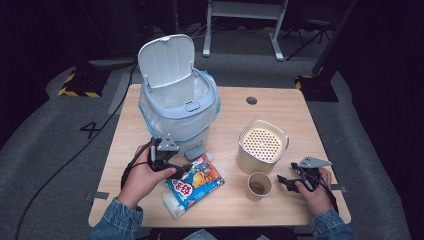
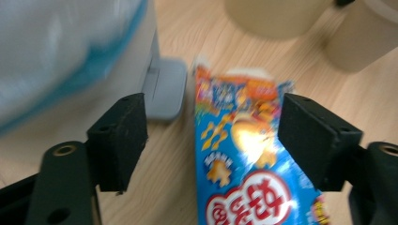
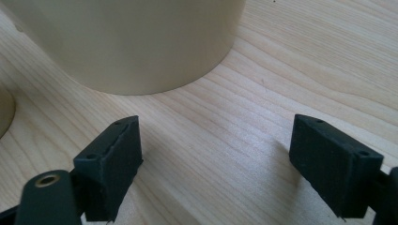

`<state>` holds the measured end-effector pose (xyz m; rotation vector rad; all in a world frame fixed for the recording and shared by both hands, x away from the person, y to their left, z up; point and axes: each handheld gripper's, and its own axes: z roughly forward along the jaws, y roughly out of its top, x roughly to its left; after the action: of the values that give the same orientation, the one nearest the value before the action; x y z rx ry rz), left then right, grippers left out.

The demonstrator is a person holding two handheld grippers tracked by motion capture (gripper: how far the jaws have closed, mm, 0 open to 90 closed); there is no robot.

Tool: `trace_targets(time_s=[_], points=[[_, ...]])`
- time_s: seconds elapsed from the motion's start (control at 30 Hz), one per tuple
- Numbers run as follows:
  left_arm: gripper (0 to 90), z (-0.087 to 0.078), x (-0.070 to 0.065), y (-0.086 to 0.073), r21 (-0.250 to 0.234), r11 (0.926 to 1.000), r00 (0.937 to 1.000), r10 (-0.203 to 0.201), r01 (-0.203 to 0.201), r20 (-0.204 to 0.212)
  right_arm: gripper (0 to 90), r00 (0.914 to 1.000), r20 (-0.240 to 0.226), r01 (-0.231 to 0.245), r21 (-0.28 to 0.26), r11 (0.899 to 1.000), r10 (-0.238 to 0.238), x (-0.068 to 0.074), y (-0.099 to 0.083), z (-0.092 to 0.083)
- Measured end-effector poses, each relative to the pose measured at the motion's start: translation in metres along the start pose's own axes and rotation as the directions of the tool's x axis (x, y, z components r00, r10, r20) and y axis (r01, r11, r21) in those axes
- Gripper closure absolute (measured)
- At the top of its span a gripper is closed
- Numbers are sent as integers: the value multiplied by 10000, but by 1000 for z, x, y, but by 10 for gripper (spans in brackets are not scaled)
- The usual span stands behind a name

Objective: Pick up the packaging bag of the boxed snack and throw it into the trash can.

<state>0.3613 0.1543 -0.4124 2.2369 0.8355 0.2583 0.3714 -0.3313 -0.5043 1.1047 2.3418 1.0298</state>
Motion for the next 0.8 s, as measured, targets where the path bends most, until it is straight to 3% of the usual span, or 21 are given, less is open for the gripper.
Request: trace_targets(time_s=[0.1,0.33,0.53,0.63,0.8], points=[[240,19,3,-9,667,9977,9996,-171,157,216,175,10000,-1,-1,-1,10000,1,0,0,0],[278,43,3,-16,1399,9901,9999,61,-72,82,175,10000,0,-1,-1,10000,1,0,0,0],[472,55,6,-20,2089,9779,9966,-265,97,779,175,10000,-1,-1,-2,10000,1,0,0,0],[517,57,10,-21,2241,9741,9919,-553,285,1144,175,10000,0,0,-2,10000,0,0,0,0],[634,61,9,-23,2616,9646,9911,-648,323,1164,175,10000,2,2,0,10000,-2,0,0,0]])
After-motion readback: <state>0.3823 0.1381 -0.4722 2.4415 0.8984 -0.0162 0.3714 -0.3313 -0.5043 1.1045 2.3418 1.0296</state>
